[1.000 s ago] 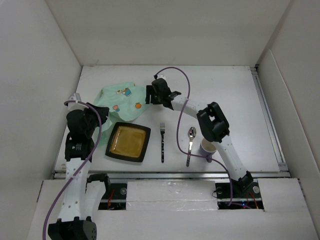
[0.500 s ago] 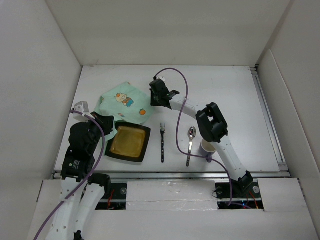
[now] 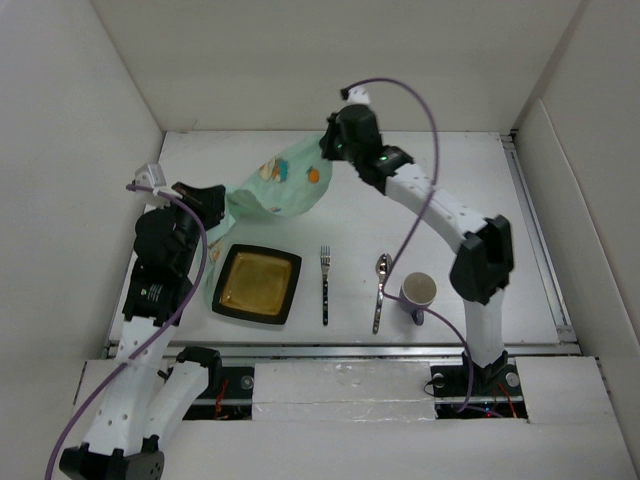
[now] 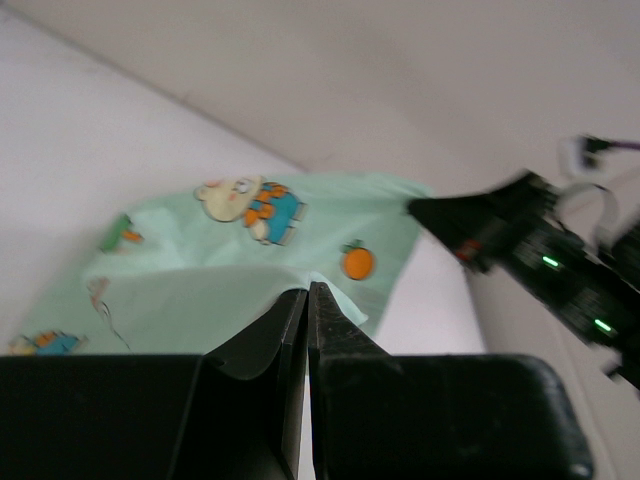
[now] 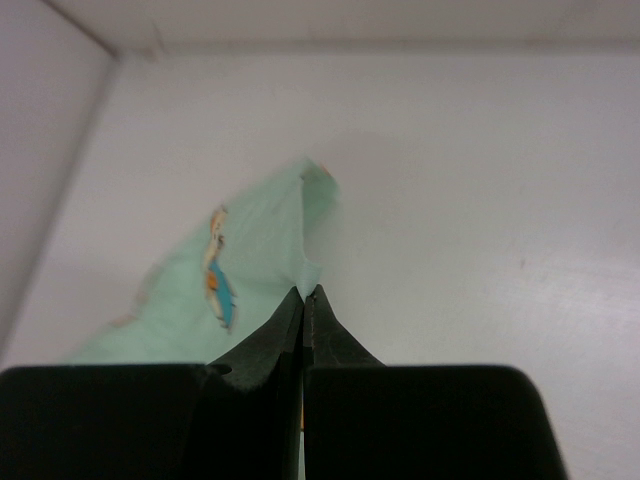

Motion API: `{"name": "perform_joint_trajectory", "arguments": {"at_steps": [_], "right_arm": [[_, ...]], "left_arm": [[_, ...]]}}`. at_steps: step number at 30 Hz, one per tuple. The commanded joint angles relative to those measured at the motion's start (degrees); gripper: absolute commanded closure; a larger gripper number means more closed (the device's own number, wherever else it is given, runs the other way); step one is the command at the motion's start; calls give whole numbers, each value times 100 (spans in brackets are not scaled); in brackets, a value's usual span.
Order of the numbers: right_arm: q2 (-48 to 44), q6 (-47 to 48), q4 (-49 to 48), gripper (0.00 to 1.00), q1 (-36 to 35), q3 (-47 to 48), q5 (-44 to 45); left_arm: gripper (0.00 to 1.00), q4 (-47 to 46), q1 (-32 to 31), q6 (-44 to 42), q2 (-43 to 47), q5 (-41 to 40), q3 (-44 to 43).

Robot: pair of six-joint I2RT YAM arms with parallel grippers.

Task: Set the dinner table for one person

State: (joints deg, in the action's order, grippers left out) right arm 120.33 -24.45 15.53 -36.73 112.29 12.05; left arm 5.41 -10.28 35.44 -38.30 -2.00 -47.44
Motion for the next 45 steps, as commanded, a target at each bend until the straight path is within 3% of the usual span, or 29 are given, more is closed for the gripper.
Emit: {"name": "perform_joint_trajectory", "arguments": {"at_steps": [1,8,13,20,22,23,26,30,34,38,43,45], "right_arm": [[-1920,537,-797,100,350,-214,289],[-4128,1003,-841,100,631,-1578,684],[-4598,1065,-613,100,991,-1764,535],[-3869,960,-392,100,1625,-1648,-193],[-3206,819,-533,100,1878,-1344,-587],[-3200,793,-533,100,1880,-1341,-590],[-2332,687,-534,100,2047,-529,-1029],[-1339,590,-297,100,2319,958,-1451],[-792,502,-15,100,2521,1998,-1785],[-1456,503,-523,100,2583,869,-1785],[-2250,230,-1499,100,2837,-2160,-2066],[-2374,107,-1974,100,2899,-2806,-2093]], "left_arm": [[100,-1505,-18,349,-563,165,-730],[100,-1772,87,314,-1767,718,-1847],[100,-1877,237,332,-2374,956,-2234],[100,-2009,237,288,-3454,1070,-2656],[100,-1991,237,148,-4364,983,-3066],[100,-1991,237,147,-4370,947,-3069],[100,-1807,237,-106,-5288,912,-3955],[100,-788,237,-414,-6372,894,-6165],[100,-743,237,-581,-6479,737,-6822],[100,-1084,237,-732,-5919,648,-6184],[100,-2569,237,-408,-5004,657,-3083],[100,-3209,237,-91,-4792,718,-1804]]}}
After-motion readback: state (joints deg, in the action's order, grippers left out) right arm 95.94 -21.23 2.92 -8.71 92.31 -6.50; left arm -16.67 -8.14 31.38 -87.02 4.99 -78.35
